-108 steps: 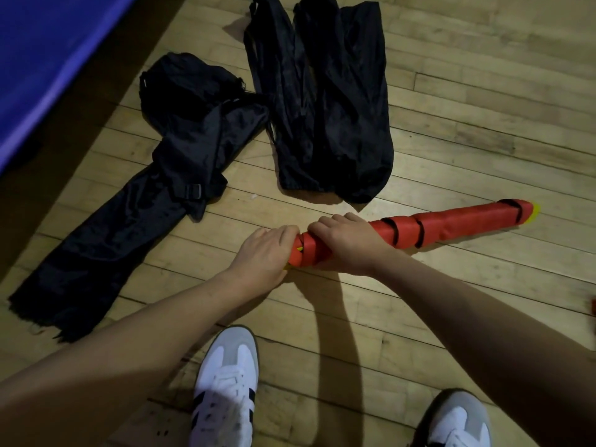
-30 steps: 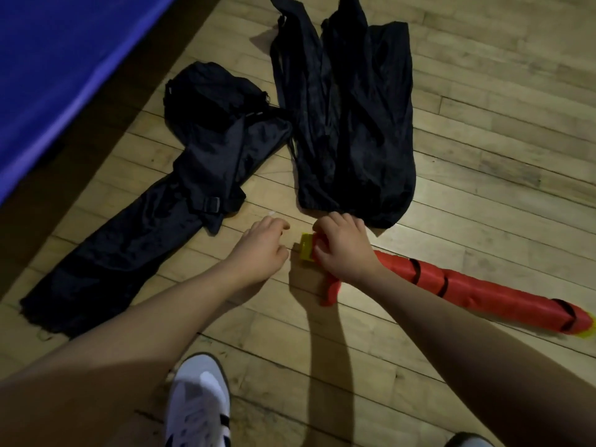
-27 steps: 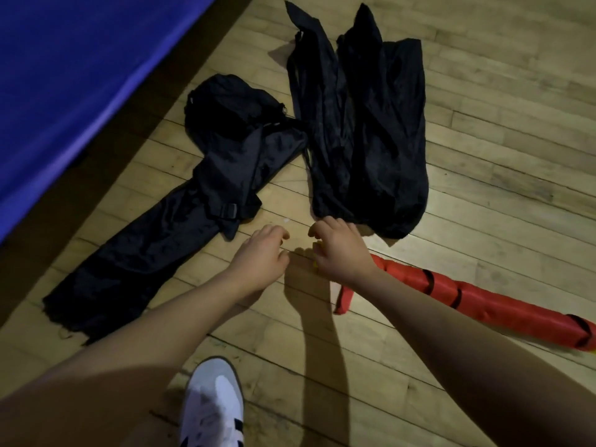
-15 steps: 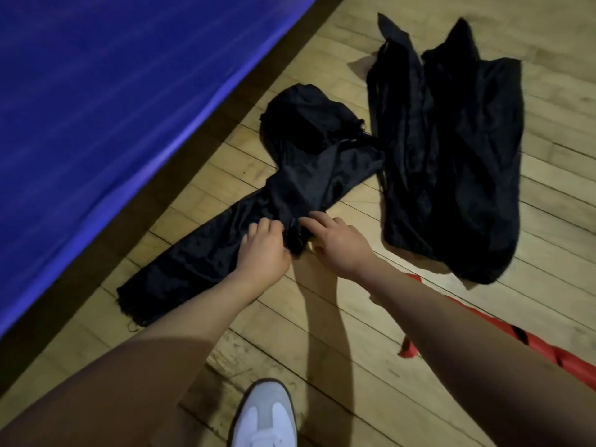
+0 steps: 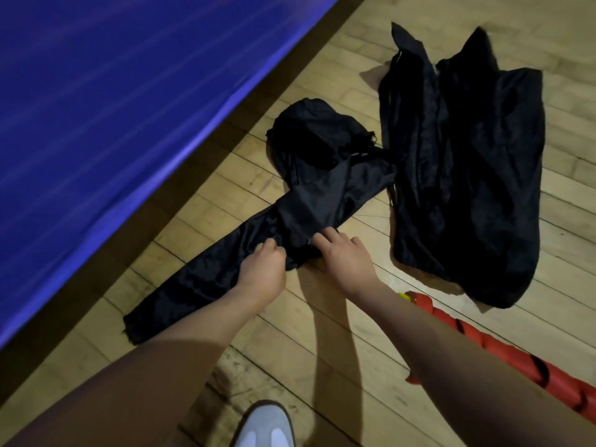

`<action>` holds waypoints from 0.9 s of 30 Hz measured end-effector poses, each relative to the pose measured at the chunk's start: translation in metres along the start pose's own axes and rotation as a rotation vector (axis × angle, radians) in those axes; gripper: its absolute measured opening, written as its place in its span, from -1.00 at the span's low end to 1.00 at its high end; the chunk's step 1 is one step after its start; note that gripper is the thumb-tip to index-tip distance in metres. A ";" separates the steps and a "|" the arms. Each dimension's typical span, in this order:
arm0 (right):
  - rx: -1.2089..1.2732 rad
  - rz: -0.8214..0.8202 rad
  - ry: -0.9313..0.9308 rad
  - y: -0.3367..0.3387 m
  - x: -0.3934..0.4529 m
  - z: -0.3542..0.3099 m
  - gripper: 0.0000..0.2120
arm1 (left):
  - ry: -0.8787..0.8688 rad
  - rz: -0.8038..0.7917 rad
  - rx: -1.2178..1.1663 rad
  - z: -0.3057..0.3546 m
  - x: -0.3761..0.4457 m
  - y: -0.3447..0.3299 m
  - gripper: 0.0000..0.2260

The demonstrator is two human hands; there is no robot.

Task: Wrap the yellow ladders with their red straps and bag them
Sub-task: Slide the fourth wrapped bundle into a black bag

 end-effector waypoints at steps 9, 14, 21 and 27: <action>0.540 0.168 -0.110 0.039 -0.040 0.028 -0.78 | -0.033 0.137 -0.211 0.023 0.020 0.026 -0.69; 0.601 0.289 -0.040 0.054 -0.059 0.030 -0.78 | -0.161 0.162 -0.361 0.046 0.015 0.036 -0.12; 0.704 0.370 -0.133 0.078 -0.101 0.036 -0.89 | -0.370 0.146 -0.373 0.082 -0.010 0.041 -0.69; 0.888 0.524 -0.319 0.089 -0.126 0.043 -0.92 | -0.310 0.146 -0.250 0.096 -0.031 0.031 -0.78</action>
Point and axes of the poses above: each hand's wrist, its own x-axis towards the middle knuckle, its own y-axis out of the back of the hand, z = x × y, the point moved 2 cm from there along x, towards the middle knuckle, and after that the axes turned 7 degrees about -x, right-handed, at the moved point
